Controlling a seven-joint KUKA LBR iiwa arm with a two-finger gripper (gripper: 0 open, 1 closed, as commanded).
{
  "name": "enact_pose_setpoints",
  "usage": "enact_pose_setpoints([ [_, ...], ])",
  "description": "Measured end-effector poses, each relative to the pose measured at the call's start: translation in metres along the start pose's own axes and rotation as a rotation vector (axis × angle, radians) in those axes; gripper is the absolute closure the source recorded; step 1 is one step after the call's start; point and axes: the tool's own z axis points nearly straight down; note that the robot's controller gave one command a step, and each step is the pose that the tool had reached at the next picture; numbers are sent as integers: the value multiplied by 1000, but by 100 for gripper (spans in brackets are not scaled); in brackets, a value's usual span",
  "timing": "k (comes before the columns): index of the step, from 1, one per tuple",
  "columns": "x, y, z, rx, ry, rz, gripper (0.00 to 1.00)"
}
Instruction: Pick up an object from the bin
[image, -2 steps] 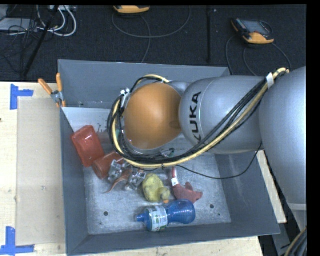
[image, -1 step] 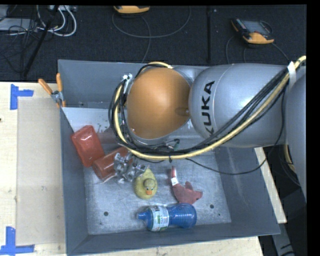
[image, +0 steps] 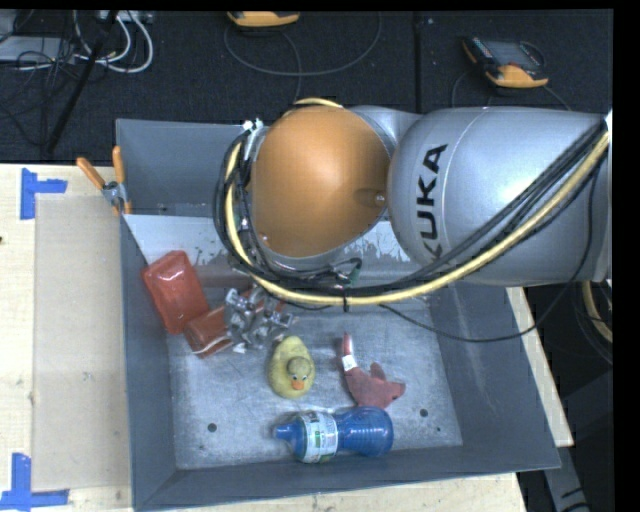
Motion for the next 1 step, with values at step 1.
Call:
enact_pose_setpoints([
  [1,44,-8,129,-3,-1,5,0],
])
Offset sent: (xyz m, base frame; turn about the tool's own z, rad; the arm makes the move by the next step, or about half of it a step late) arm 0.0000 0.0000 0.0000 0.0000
